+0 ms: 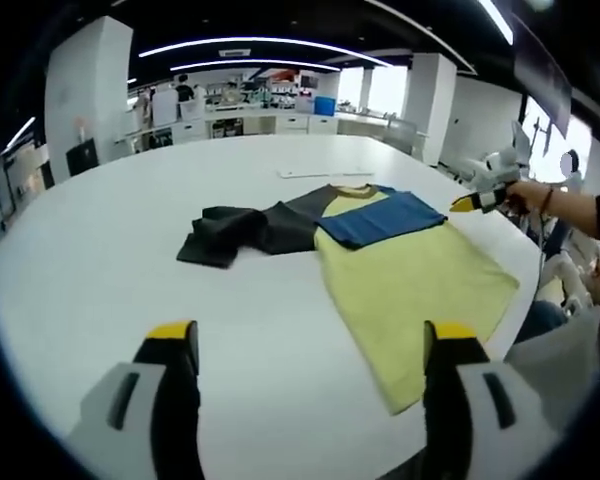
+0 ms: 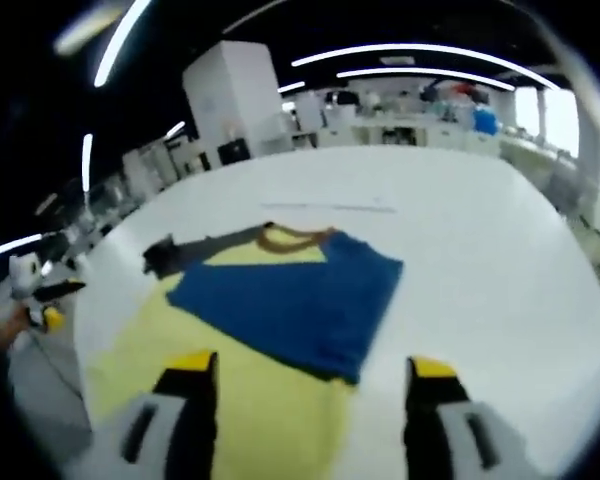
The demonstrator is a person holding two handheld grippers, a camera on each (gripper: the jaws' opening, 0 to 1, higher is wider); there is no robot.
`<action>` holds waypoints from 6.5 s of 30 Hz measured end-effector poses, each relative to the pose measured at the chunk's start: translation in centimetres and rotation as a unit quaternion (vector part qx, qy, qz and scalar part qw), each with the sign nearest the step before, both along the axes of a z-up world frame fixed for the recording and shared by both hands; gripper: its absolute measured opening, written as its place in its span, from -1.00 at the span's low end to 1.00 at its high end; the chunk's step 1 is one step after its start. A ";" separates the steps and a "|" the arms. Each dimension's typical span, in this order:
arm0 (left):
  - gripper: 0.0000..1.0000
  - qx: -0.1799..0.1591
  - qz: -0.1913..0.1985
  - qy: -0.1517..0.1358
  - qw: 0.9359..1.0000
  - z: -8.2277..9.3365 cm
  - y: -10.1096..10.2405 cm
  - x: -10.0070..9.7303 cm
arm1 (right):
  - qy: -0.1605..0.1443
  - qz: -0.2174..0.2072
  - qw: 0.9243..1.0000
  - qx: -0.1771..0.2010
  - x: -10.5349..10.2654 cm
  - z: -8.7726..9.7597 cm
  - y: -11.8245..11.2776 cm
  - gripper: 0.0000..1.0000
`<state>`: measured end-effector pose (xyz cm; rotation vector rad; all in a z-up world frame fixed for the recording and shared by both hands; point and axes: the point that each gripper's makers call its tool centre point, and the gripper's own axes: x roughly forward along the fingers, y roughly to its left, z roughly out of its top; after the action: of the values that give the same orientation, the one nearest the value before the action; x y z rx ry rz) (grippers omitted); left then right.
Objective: Fold the garment on the visible template until the final outline fits inside the template.
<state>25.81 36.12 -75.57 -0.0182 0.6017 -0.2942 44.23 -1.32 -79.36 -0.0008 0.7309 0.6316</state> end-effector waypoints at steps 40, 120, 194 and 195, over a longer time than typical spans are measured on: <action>0.19 -0.003 0.210 -0.048 0.977 -1.4 8.3 8.9 | -0.068 0.029 0.997 0.011 -7.9 5.9 0.3 0.90; -1.00 -0.031 0.331 0.015 0.943 -8.6 10.2 14.5 | -0.074 0.016 0.995 -0.068 -9.2 3.6 -2.4 0.86; -0.95 0.056 0.311 0.041 0.948 -6.8 22.4 6.7 | -0.066 0.010 0.994 -0.086 -12.0 3.6 -3.1 0.97; -0.91 0.054 0.312 0.039 0.948 -6.8 22.4 6.7 | -0.066 0.009 0.994 -0.086 -12.0 3.7 -3.0 0.97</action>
<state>32.52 58.48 -82.32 -0.1141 0.6594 0.3568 32.18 -4.35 -75.70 -0.2063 0.6555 0.5788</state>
